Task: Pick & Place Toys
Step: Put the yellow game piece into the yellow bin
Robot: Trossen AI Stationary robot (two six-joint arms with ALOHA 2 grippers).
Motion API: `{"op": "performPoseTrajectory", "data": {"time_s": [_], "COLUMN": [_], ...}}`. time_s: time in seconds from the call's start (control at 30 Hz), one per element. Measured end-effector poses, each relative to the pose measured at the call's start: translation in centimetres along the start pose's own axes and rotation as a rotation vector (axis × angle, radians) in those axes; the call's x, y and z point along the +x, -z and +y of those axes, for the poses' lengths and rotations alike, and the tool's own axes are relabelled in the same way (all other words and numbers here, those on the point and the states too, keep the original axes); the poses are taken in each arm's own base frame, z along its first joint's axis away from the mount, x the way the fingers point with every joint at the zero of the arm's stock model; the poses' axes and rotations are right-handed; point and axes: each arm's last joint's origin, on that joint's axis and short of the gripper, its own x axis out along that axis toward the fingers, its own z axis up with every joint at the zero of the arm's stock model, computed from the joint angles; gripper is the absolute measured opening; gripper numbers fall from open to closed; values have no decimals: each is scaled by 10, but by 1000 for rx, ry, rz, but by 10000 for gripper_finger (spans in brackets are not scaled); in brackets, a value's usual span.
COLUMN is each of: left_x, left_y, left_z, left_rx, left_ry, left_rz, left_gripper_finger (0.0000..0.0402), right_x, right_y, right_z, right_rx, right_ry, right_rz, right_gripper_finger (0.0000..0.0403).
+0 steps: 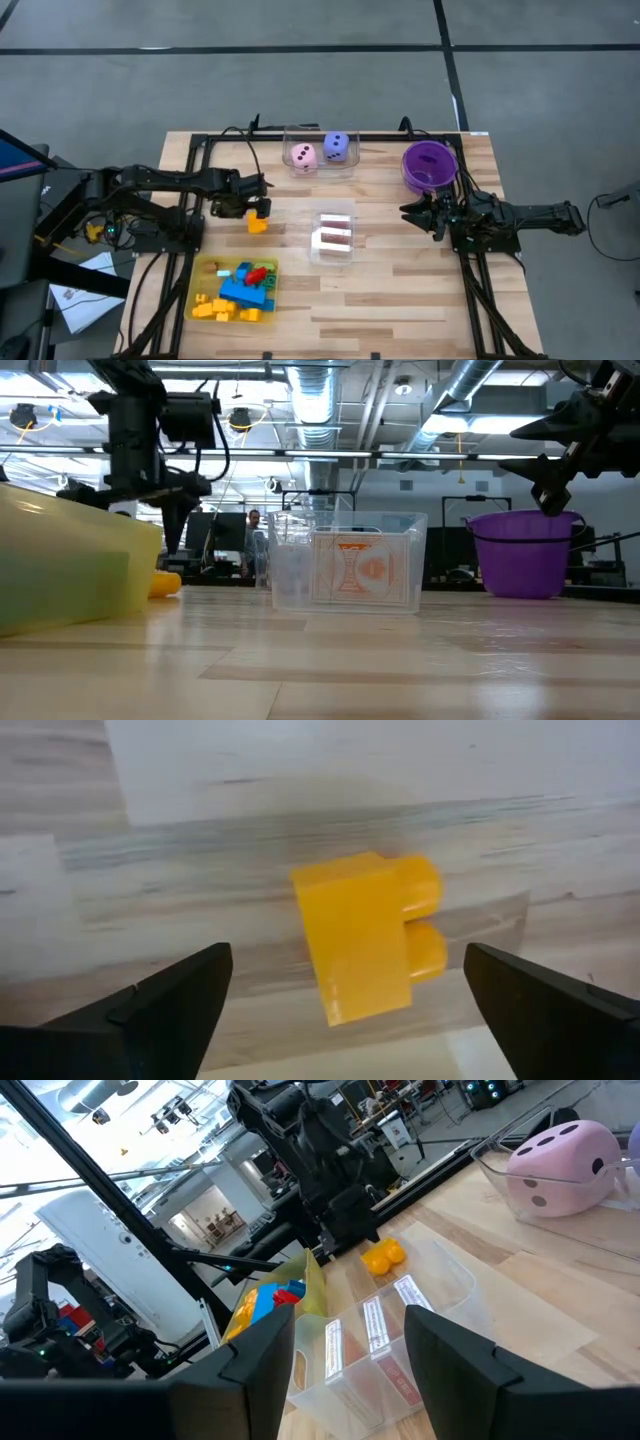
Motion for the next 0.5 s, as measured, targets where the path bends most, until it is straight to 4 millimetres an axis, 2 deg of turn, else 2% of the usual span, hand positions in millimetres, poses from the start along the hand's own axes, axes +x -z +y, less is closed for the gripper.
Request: {"op": "performPoseTrajectory", "data": {"time_s": [0.27,0.5], "left_x": [30,50], "left_y": [-2,-3], "left_z": [-14,-18], "left_rx": [-9,-8], "left_ry": [-13,-71], "left_rz": [117,126], "left_gripper_finger": [400,400], "right_x": [0,0], "right_y": [0,0], "right_z": [0,0], "right_rx": [0,0], "right_ry": [0,0], "right_rz": [0,0], "right_gripper_finger": [184,184]}}
